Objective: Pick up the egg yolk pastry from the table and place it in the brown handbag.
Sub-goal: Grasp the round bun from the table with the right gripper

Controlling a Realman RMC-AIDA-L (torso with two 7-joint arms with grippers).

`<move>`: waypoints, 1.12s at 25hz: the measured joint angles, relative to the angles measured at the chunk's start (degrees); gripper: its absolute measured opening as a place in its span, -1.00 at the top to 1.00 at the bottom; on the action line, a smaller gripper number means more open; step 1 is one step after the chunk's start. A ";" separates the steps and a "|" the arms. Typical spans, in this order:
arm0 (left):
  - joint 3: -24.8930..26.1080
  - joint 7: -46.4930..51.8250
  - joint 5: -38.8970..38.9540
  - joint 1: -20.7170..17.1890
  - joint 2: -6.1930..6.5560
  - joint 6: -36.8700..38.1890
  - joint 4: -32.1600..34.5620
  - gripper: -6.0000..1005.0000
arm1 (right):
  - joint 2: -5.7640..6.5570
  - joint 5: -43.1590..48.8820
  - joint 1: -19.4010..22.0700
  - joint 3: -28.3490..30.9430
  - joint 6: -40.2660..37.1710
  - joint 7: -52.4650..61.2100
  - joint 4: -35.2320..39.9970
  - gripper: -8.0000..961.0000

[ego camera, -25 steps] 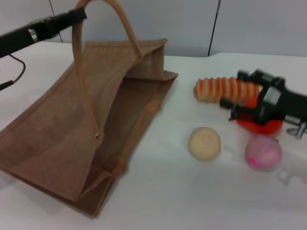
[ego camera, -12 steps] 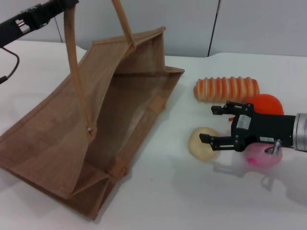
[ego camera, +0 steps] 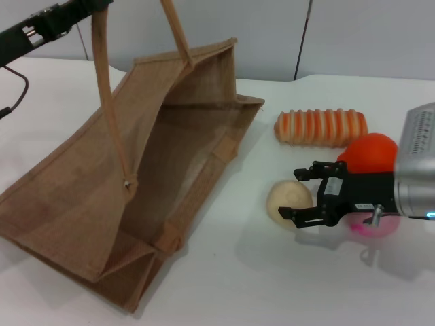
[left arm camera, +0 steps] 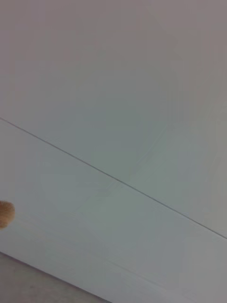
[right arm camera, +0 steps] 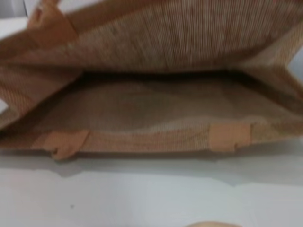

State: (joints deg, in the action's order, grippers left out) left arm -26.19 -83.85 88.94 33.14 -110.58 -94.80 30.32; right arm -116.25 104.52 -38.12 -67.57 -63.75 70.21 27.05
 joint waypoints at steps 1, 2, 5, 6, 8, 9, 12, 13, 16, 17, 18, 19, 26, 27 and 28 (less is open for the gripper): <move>0.00 0.00 0.01 0.02 0.00 -0.01 0.00 0.70 | 0.00 0.01 -0.17 -1.37 0.96 0.93 0.06 -0.79; 0.00 0.00 0.00 0.02 -0.01 -0.01 0.00 0.70 | -0.02 0.01 -0.34 -2.60 1.77 1.92 0.19 -0.79; 0.00 0.00 0.01 0.02 -0.02 -0.04 0.00 0.70 | -0.02 -0.15 -0.45 -4.55 2.30 3.18 0.50 -0.79; 0.00 0.00 0.00 0.02 -0.03 -0.04 0.00 0.70 | -0.02 -0.26 -0.45 -4.79 2.32 3.29 0.53 -0.79; 0.00 0.00 0.01 -0.02 -0.04 -0.04 0.00 0.69 | -0.02 -0.39 -0.46 -5.00 2.34 3.33 0.55 -0.79; 0.00 0.00 0.00 -0.07 -0.05 -0.04 0.00 0.69 | -0.03 -0.41 -0.47 -5.03 2.34 3.34 0.55 -0.79; 0.00 0.00 0.00 -0.12 -0.06 0.00 0.00 0.69 | -0.03 -0.44 -0.47 -5.03 2.37 3.34 0.59 -0.79; 0.00 0.00 0.00 -0.13 -0.07 0.04 0.00 0.69 | -0.03 -0.44 -0.47 -5.03 2.38 3.34 0.62 -0.79; 0.00 0.00 0.00 -0.15 -0.07 0.12 0.00 0.68 | -0.03 -0.43 -0.47 -5.03 2.40 3.34 0.65 -0.75; 0.00 0.00 0.00 -0.18 -0.07 0.14 0.00 0.68 | -0.03 -0.44 -0.47 -5.03 2.40 3.35 0.65 -0.71; 0.00 0.00 0.00 -0.21 -0.07 0.14 0.00 0.68 | -0.03 -0.43 -0.47 -5.03 2.40 3.35 0.65 -0.67; 0.00 0.00 0.00 -0.23 -0.07 0.14 0.00 0.68 | -0.03 -0.44 -0.47 -5.03 2.40 3.35 0.65 -0.63; 0.00 0.00 0.00 -0.27 -0.02 0.25 -0.06 0.67 | 0.06 -0.21 -0.47 -5.03 1.97 3.50 0.65 -0.53; 0.00 0.00 0.00 -0.27 -0.02 0.24 -0.07 0.66 | 0.12 -0.21 -0.47 -5.02 1.83 3.54 0.64 -0.52; 0.01 0.00 0.02 -0.27 -0.03 0.24 -0.08 0.66 | 0.16 -0.21 -0.47 -5.01 1.72 3.56 0.64 -0.51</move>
State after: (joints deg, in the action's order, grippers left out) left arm -26.17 -83.85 88.96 32.86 -110.61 -94.56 30.25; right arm -116.10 104.31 -38.58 -72.58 -62.02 73.76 27.68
